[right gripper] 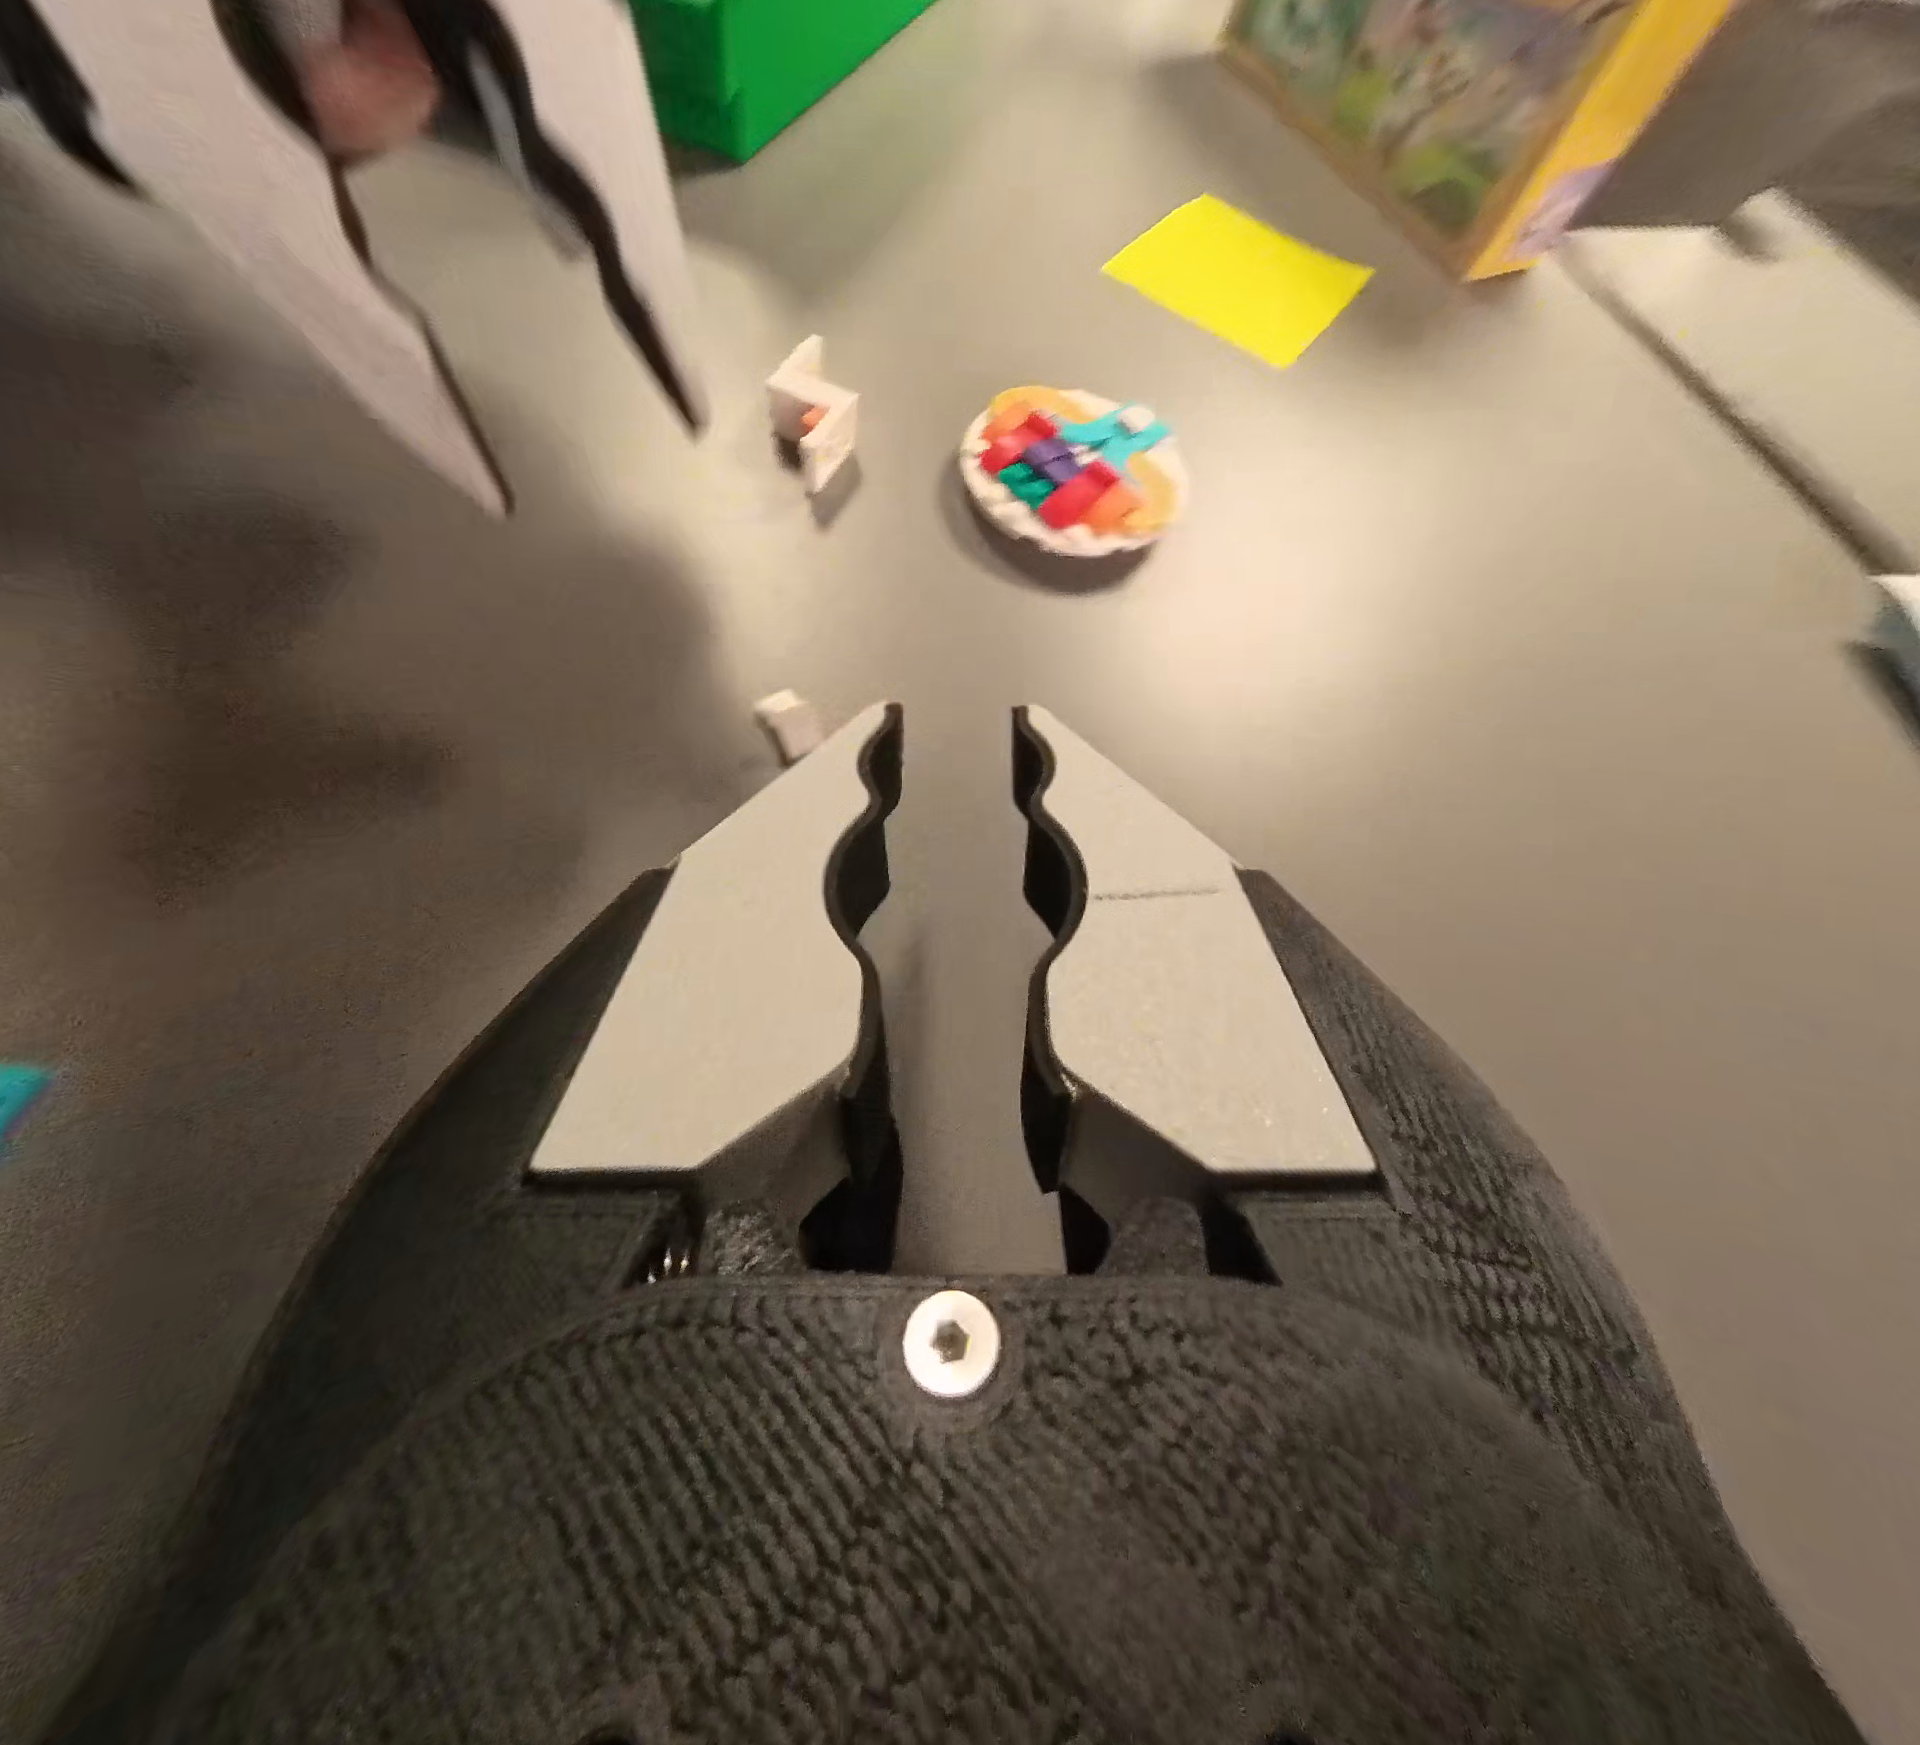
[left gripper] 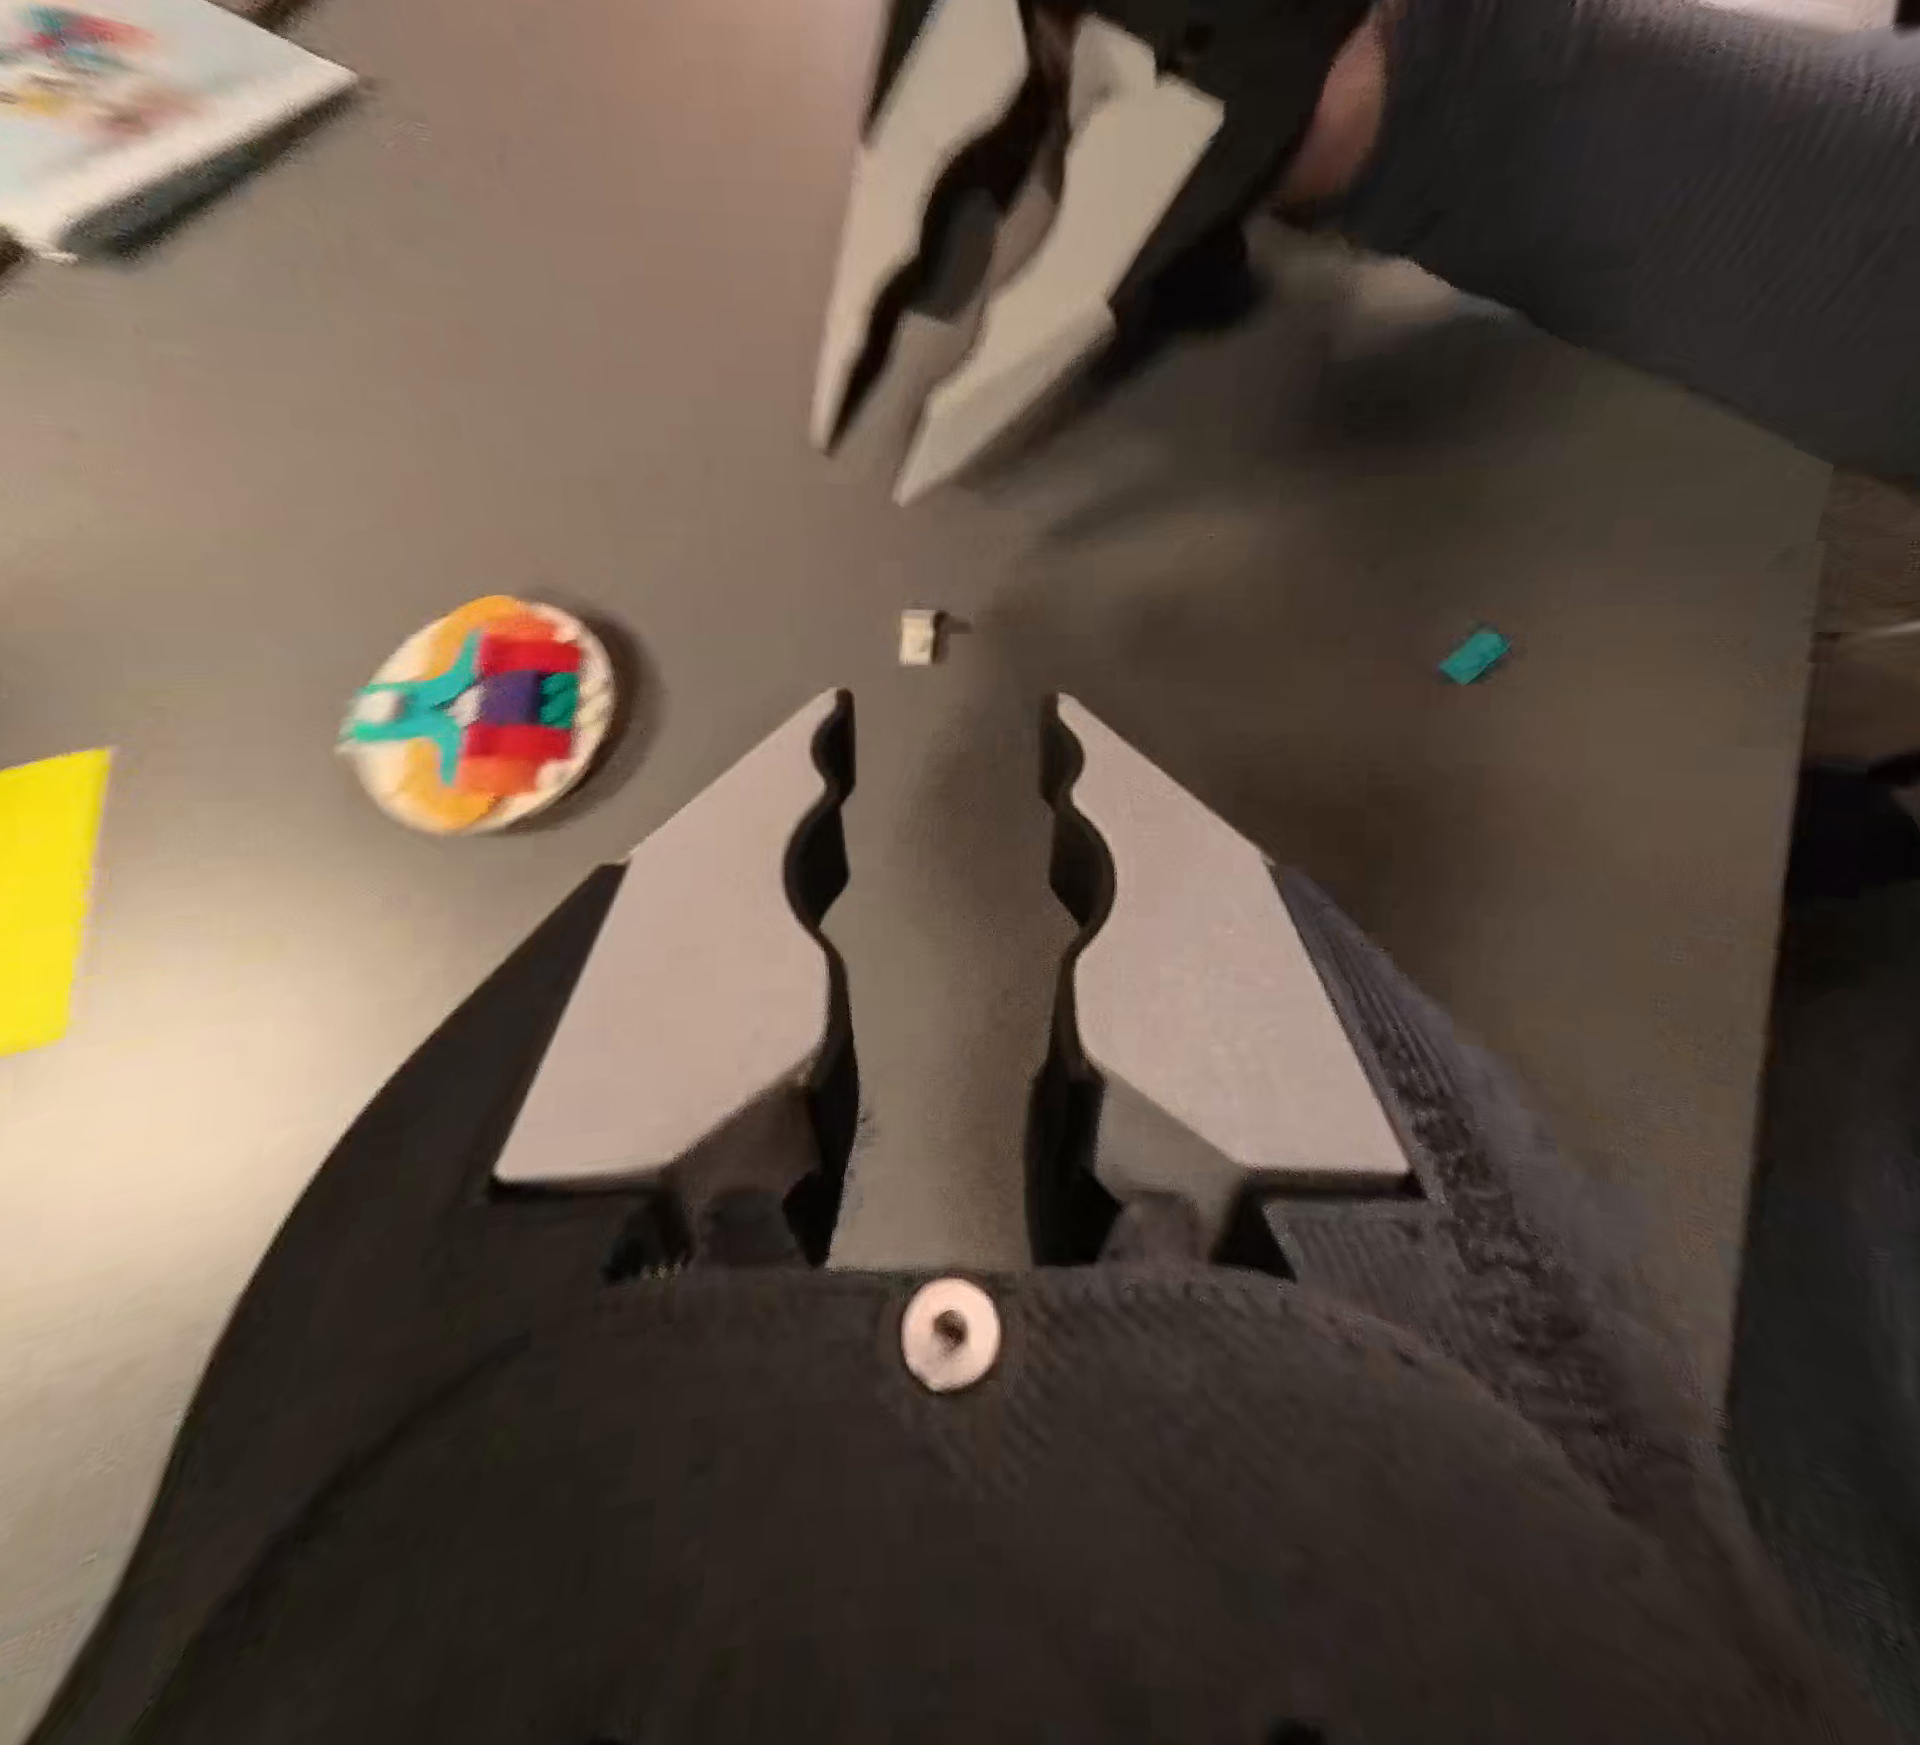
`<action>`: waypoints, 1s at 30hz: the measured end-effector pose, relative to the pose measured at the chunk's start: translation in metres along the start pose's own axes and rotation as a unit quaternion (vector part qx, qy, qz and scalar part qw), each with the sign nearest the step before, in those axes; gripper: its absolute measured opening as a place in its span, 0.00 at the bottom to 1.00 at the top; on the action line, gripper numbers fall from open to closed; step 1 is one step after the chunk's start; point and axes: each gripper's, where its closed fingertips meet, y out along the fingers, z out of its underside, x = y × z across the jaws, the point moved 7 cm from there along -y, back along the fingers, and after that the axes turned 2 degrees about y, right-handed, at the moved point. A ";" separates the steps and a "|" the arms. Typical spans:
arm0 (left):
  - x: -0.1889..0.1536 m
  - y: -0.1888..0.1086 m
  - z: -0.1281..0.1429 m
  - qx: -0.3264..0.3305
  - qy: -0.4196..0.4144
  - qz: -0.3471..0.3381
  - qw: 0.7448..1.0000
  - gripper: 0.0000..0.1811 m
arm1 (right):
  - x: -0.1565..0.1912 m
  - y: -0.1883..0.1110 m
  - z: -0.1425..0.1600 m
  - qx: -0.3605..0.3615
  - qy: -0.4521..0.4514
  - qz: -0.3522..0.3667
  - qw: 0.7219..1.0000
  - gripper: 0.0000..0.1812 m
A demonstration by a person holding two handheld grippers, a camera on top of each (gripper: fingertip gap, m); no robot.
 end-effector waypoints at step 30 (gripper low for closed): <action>0.087 -0.228 0.108 0.140 -0.235 -0.377 0.885 0.04 | 0.121 -0.068 0.009 0.093 0.072 -0.099 0.988 0.13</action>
